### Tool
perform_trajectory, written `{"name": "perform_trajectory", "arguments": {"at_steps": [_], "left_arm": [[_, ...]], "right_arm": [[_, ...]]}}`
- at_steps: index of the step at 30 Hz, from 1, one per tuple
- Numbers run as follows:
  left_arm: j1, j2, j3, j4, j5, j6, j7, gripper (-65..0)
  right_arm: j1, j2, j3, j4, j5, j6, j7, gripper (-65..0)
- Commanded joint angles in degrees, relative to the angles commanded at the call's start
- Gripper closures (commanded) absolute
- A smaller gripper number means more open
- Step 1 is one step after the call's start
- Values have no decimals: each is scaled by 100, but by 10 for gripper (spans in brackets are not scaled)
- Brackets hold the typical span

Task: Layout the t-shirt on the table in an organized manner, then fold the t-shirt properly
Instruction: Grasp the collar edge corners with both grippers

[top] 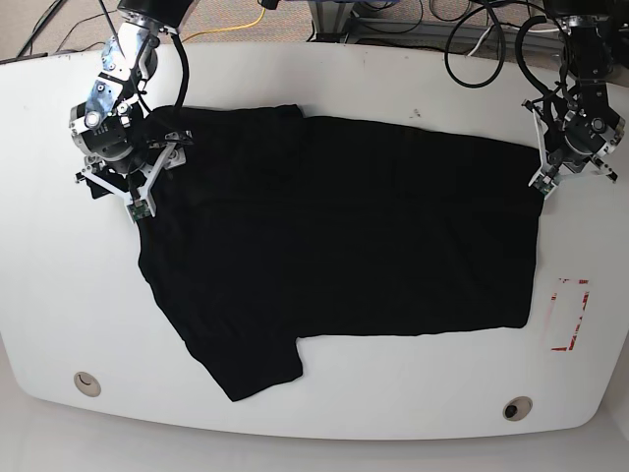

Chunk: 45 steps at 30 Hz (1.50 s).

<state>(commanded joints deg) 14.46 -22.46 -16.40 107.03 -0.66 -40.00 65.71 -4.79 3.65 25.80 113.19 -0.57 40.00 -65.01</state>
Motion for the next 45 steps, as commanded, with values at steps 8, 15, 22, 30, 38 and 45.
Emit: {"name": "perform_trajectory", "arguments": {"at_steps": [8, 15, 22, 30, 38, 45], "left_arm": [[79, 0, 0, 0, 0, 0, -9, -13], [70, 9, 9, -9, 0, 0, -9, -68], [44, 18, 9, -26, 0, 0, -9, -233], [-334, 220, 0, -308, -9, 0, -9, -342], [-747, 229, 0, -1160, -35, 0, -18, -350], [-853, 229, 0, -1371, -35, 0, -211, -350]], "right_arm": [[70, -9, 0, -149, 0, 0, 0, -487], [79, -26, 255, -343, 26, 0, 0, -487], [53, -26, 290, -343, 35, 0, 0, -485], [-9, -26, 273, -334, 35, 0, 0, -484], [-26, -26, 273, -325, 35, 0, 0, -484], [-53, -18, 273, -237, 44, 0, 0, -484]]}}
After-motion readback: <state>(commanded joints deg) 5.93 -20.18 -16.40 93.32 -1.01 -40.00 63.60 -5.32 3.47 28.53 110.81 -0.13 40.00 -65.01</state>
